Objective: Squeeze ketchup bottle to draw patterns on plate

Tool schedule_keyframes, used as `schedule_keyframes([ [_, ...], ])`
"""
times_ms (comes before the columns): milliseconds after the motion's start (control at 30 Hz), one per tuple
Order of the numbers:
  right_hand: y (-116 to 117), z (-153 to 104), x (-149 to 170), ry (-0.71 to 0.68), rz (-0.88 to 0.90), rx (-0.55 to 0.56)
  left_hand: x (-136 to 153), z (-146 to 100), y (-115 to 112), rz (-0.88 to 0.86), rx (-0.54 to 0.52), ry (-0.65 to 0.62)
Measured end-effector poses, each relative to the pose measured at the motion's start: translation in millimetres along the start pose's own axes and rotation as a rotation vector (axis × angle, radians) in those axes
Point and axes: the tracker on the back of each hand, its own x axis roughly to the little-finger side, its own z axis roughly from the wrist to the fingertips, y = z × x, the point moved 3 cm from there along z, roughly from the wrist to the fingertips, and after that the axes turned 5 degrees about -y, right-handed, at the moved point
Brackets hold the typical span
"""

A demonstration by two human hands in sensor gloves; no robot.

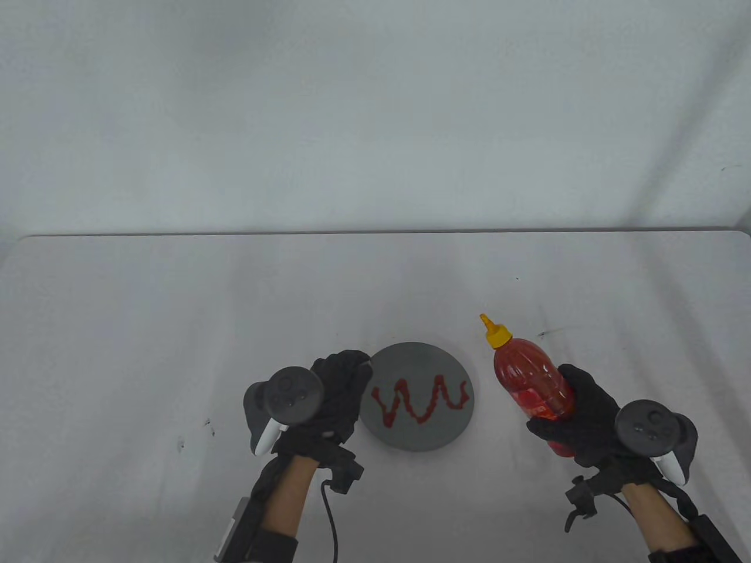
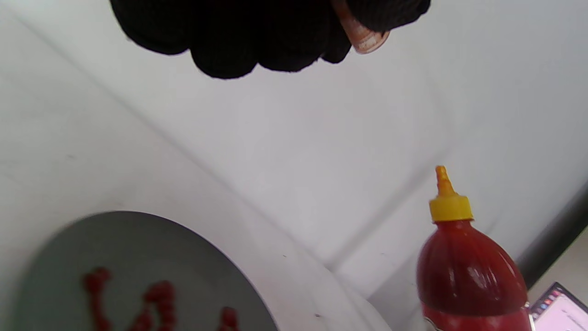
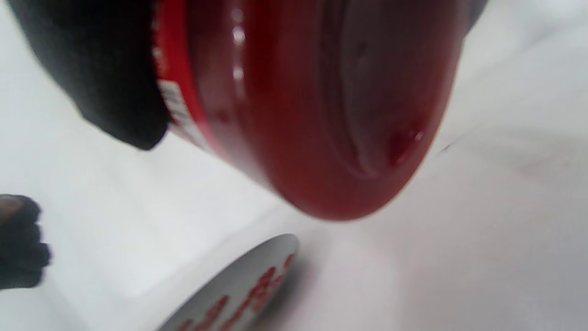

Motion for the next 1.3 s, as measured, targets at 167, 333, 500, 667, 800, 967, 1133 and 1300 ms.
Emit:
schedule_keyframes([
  [167, 7.4, -1.3, -2.2, -0.033, 0.153, -0.032, -28.3, 26.7, -21.8, -0.126, 0.010, -0.044],
  [333, 14.0, -2.9, -8.4, -0.066, 0.186, -0.066, -43.7, 49.2, -44.0, -0.289, 0.006, -0.064],
  [500, 18.7, -3.1, -11.9, -0.092, 0.206, -0.095, -51.2, 63.0, -59.4, -0.325, 0.017, -0.085],
  [667, 20.2, -2.9, -12.0, -0.090, 0.178, -0.106, -50.7, 63.8, -62.2, -0.348, 0.006, -0.118],
  [800, 22.6, -2.7, -12.4, -0.095, 0.165, -0.122, -48.9, 62.2, -59.0, -0.326, 0.004, -0.119],
  [967, 26.4, -2.3, -15.2, -0.112, 0.149, -0.145, -48.5, 59.8, -51.9, -0.261, 0.020, -0.129],
  [1133, 28.1, -2.2, -18.0, -0.138, 0.119, -0.166, -47.7, 59.3, -45.8, -0.255, 0.024, -0.133],
  [1300, 26.2, -1.3, -21.2, -0.161, 0.105, -0.180, -52.9, 61.6, -38.6, -0.241, 0.084, -0.146],
])
